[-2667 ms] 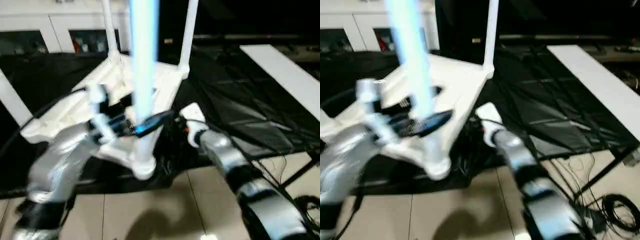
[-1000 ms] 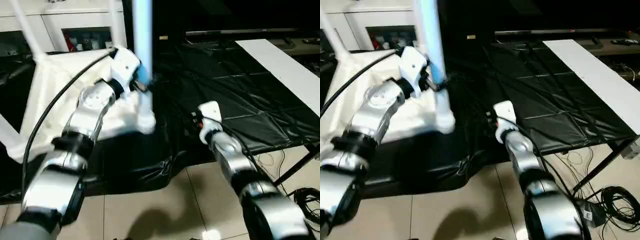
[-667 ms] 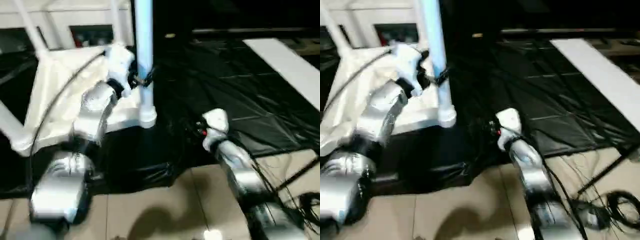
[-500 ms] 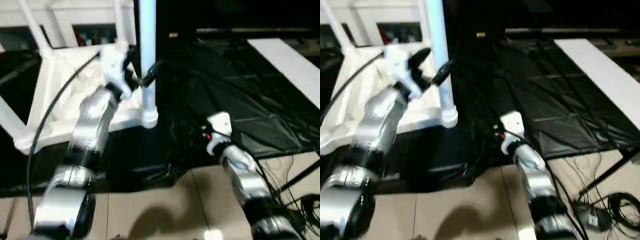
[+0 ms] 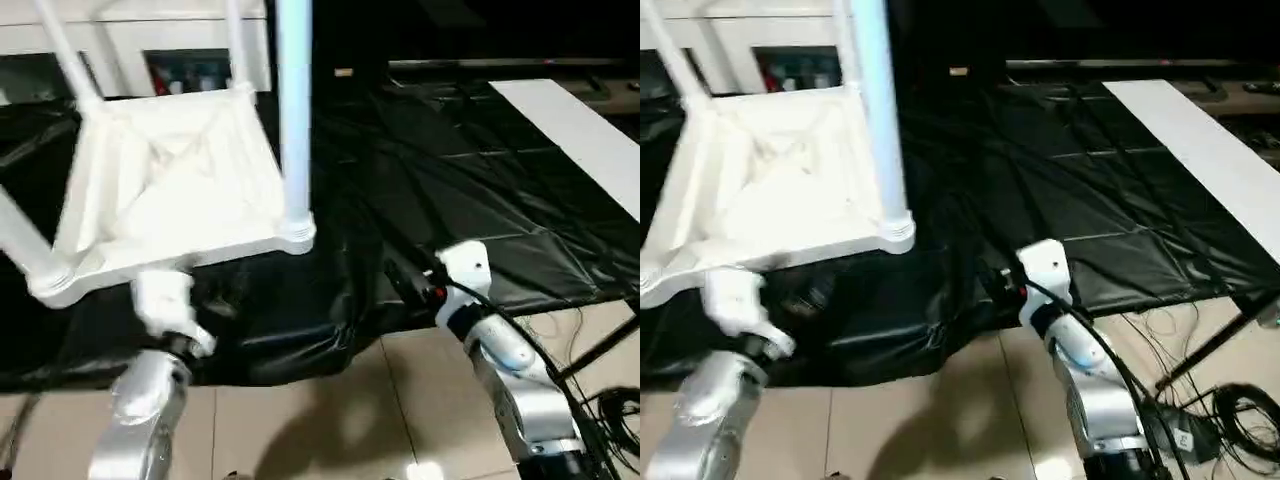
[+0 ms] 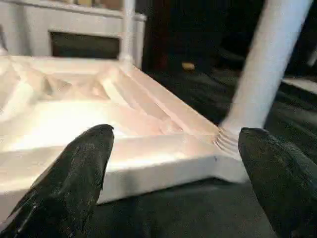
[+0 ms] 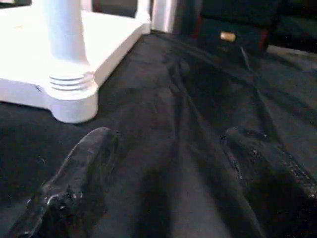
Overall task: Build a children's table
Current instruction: Rotate table base
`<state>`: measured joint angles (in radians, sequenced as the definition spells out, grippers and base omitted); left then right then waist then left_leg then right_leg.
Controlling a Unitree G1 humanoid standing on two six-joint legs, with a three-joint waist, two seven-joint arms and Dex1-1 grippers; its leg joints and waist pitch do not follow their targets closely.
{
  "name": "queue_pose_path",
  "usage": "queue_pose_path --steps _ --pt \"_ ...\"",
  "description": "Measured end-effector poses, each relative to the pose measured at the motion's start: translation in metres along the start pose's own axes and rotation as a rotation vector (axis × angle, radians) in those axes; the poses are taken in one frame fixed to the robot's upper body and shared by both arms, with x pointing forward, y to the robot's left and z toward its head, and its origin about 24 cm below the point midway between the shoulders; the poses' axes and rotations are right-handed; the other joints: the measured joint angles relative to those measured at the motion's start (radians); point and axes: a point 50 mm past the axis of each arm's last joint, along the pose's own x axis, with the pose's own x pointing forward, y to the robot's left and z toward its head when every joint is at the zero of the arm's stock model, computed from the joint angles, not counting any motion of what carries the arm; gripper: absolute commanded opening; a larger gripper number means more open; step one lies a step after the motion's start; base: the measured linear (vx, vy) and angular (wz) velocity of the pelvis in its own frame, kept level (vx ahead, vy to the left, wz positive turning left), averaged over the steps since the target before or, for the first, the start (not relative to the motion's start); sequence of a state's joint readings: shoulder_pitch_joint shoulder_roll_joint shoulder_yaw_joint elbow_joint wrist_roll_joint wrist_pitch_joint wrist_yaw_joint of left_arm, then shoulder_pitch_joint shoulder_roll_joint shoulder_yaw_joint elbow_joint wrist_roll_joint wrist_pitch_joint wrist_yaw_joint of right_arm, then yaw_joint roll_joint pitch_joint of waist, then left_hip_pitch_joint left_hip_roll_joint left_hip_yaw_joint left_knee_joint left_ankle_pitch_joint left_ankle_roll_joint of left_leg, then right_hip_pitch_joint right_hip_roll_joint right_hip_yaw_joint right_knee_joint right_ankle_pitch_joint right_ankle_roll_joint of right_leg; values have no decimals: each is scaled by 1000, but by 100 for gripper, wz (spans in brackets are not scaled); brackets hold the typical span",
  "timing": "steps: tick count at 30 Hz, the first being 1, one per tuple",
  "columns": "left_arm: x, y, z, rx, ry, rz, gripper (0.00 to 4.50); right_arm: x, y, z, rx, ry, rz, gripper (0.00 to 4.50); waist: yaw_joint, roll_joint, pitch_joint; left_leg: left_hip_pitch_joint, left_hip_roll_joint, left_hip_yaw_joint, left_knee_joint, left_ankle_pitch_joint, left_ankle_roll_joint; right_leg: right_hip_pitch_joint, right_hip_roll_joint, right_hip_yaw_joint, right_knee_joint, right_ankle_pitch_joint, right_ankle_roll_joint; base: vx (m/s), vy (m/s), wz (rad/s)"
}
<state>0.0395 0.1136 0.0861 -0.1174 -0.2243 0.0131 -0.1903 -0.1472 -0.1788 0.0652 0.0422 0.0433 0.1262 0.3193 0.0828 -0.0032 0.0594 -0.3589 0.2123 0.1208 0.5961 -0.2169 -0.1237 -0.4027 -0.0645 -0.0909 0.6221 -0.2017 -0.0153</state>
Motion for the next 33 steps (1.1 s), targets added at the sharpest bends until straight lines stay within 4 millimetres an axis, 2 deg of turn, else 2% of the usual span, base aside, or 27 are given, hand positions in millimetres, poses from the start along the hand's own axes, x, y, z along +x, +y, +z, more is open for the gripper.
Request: queue_pose_path --steps 1,3,4,5,6,7,9,10,12,15,17,18,19,20,21,22,23,24,25,26,27,28,29,30,31,32,33 --pt "1 -2 2 -3 -11 8 448 0 0 -1 5 13 -8 384 -4 0 0 -4 -6 -19 -3 0 1 13 -9 -23 -11 0 0 6 16 55" --pt "2 -4 4 5 -12 16 448 0 0 -2 11 22 -13 384 -8 3 2 -8 -6 -38 -4 0 2 34 -18 -55 -26 -3 4 15 10 52" --pt "3 -7 4 16 -2 4 448 0 1 0 17 18 -17 384 -10 6 4 -10 -6 -43 -5 -3 6 50 -27 -77 -35 -7 7 46 1 57" --pt "3 -9 3 23 7 -5 448 1 2 1 19 12 -17 384 -11 9 6 -10 -5 -46 -6 -5 10 65 -30 -90 -44 -9 10 46 1 57" --pt "4 -12 2 32 11 -18 448 1 3 2 23 4 -16 384 -18 14 6 0 -3 -46 -7 -6 12 73 -29 -92 -51 -14 14 72 13 55" --pt "4 -14 1 41 18 -26 448 3 6 5 30 -10 -8 384 -17 14 11 15 0 -29 -12 -6 11 81 -28 -78 -51 -20 18 85 21 30" --pt "5 -16 1 52 20 -32 448 4 10 8 37 -22 3 384 -19 17 13 42 4 -12 -18 -7 12 97 -26 -52 -48 -34 21 96 25 16" --pt "6 -17 2 54 15 -34 448 4 10 7 32 -20 4 384 -25 18 10 48 2 -4 -19 -7 12 108 -25 -37 -46 -39 23 130 54 -11" --pt "8 -19 3 52 9 -32 448 1 7 6 14 -8 0 384 -30 18 5 46 -5 5 -21 -11 20 109 -24 -24 -47 -44 27 134 56 -7" --pt "9 -23 2 51 17 -40 448 0 5 4 10 2 -3 384 -43 18 -8 43 -11 10 -19 -25 39 109 -23 -15 -49 -62 32 156 46 1" --pt "10 -24 2 50 18 -47 448 0 5 3 10 3 -3 384 -50 15 -14 42 -17 4 -13 -37 58 109 -17 -4 -45 -76 36 174 8 8" --pt "10 -25 2 48 19 -46 448 0 5 3 11 4 -4 384 -52 15 -18 43 -21 -4 -6 -49 79 109 -15 3 -39 -84 42 174 -12 12" --pt "10 -24 2 49 21 -42 448 0 6 3 13 4 -3 384 -55 14 -19 46 -24 -11 -1 -58 95 107 -13 10 -25 -94 39 151 -36 8" --pt "9 -24 1 52 24 -37 448 0 7 3 16 3 0 384 -55 11 -20 52 -29 -25 4 -69 112 99 -14 21 -5 -107 38 151 -36 8" --pt "8 -22 0 54 31 -27 448 1 9 4 20 0 7 384 -56 6 -23 62 -39 -37 5 -79 128 86 -19 26 26 -119 30 111 -75 -6" --pt "6 -18 -1 62 38 -13 448 3 11 5 23 -5 14 384 -57 -8 -28 73 -57 -50 8 -92 149 79 -30 37 44 -142 32 94 -85 -22" --pt "6 -18 -1 59 38 -7 448 2 9 5 16 -2 9 384 -52 -14 -26 65 -66 -51 27 -102 169 92 -24 51 50 -159 46 94 -85 -22" --pt "8 -23 -1 48 37 -18 448 -3 5 -1 16 20 -8 384 -50 -11 -25 28 -68 -57 96 -96 244 119 -4 78 40 -163 46 120 1 24" --pt "10 -37 0 25 28 -56 448 -10 -6 -9 6 61 -41 384 -30 -12 -23 -10 -85 -44 145 -85 251 152 14 111 15 -166 46 87 50 52" --pt "9 -38 1 27 24 -61 448 -9 -8 -7 1 56 -50 384 -12 -8 -24 -28 -93 -32 123 -74 225 165 27 110 2 -165 46 87 50 52" --pt "8 -35 2 37 22 -56 448 -6 -8 -1 -3 33 -47 384 0 22 -31 -37 -89 -29 58 -56 198 177 50 94 -6 -166 44 -35 56 13" --pt "5 -28 2 50 26 -33 448 0 -2 5 8 6 -31 384 9 37 -32 -30 -77 -50 63 -33 108 172 55 55 21 -176 43 0 0 0" --pt "4 -17 0 70 39 -2 448 5 11 9 21 -17 8 384 -7 30 -30 -25 -81 -56 65 -36 110 155 43 34 66 -177 44 0 0 0" --pt "3 -13 0 74 45 14 448 7 17 10 22 -23 35 384 -11 16 -34 -21 -83 -56 65 -39 114 119 37 32 123 -176 44 81 -84 -15" --pt "3 -13 -1 71 45 16 448 6 18 9 20 -18 41 384 -22 16 -33 -14 -83 -57 65 -40 116 70 28 33 159 -174 46 54 -49 2" --pt "4 -15 0 67 43 12 448 6 16 8 14 -14 37 384 -28 12 -33 -7 -84 -50 63 -41 117 37 16 37 159 -166 56 54 -49 2" --pt "5 -16 1 64 37 8 448 5 14 8 10 -11 32 384 -34 2 -31 1 -90 -40 60 -42 116 14 4 45 137 -157 64 3 -51 -5"
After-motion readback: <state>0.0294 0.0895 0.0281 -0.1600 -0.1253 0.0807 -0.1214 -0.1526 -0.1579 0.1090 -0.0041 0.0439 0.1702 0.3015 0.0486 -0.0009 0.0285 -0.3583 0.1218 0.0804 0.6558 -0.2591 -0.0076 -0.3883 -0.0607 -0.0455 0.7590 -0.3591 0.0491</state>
